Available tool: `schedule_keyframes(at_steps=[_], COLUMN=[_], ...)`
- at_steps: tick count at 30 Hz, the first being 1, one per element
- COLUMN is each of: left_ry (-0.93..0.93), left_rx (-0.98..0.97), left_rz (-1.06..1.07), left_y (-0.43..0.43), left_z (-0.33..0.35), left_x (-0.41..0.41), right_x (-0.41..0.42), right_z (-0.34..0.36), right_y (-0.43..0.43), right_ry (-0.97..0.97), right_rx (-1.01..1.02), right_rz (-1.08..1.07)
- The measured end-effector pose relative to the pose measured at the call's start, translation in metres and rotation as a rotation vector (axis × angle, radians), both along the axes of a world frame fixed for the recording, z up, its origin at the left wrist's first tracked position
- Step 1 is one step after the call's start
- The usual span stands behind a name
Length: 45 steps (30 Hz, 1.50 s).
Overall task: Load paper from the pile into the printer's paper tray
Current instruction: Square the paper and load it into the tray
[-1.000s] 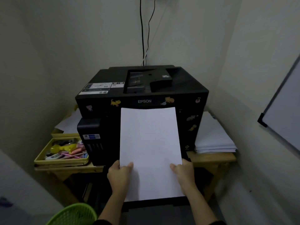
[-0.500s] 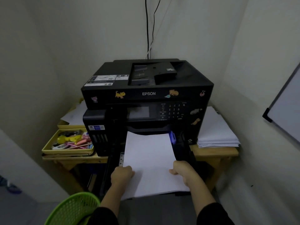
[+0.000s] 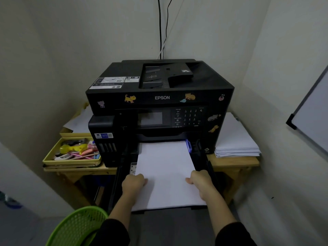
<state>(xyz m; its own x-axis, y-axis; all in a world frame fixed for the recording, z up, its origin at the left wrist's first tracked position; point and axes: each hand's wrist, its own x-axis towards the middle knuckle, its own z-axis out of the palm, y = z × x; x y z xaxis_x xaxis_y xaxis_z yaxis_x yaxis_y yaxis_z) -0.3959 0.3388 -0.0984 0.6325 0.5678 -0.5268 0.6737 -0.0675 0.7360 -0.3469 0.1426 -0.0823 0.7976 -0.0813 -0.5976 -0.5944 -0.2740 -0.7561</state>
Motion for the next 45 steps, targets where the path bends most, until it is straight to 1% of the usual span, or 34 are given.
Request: schedule_keyframes(at_steps=[7,15,20,22,23,25,27,30,32,34,37,39,41,43,45], left_ry=[-0.032,-0.031,0.022,0.04,0.084,0.184,0.276,0.317,0.305,0.246,0.133,0.104,0.135,0.211,0.27], left_rx=[-0.031,-0.009,0.048,0.15,0.234,0.412,0.498,0.477,0.461,0.431,0.365,0.351,0.328,0.35,0.409], left_rz=[0.019,0.008,-0.02,-0.076,-0.112,-0.181,-0.209,-0.217,-0.226,-0.254,-0.226,-0.308,-0.469,-0.651,-0.778], left_y=[0.005,0.014,0.014,0.009,0.007,0.002,-0.002,-0.002,0.002,0.007,0.013,0.015,0.016,0.015,0.013], left_z=[-0.001,-0.003,-0.006,-0.006,-0.006,0.0,0.003,0.004,0.0,-0.004,-0.005,-0.002,-0.001,0.003,0.004], left_x=[0.016,0.048,0.058,0.056,0.055,0.053,0.053,0.053,0.052,0.05,0.046,0.039,0.029,0.02,0.014], right_x=[0.019,0.046,0.053,0.053,0.053,0.055,0.055,0.053,0.048,0.045,0.042,0.04,0.033,0.023,0.015], right_z=[-0.005,-0.01,-0.014,-0.016,-0.014,-0.013,-0.01,-0.008,-0.008,-0.014,-0.017,-0.016,-0.012,-0.009,-0.01], right_y=[0.003,0.018,0.022,0.023,0.024,0.026,0.026,0.029,0.032,0.033,0.027,0.018,0.011,0.006,0.005], right_ry=[0.032,-0.029,-0.058,-0.071,-0.086,-0.127,-0.172,-0.195,-0.183,-0.189,-0.221,-0.217,-0.196,-0.16,-0.152], right_rx=[0.004,-0.021,-0.066,-0.114,-0.165,-0.308,-0.47,-0.654,-0.706,-0.687,-0.583,-0.517,-0.483,-0.526,-0.612], right_rz=[0.007,-0.007,0.029,0.092,0.14,0.216,0.253,0.297,0.312,0.337,0.285,0.308,0.483,0.701,0.818])
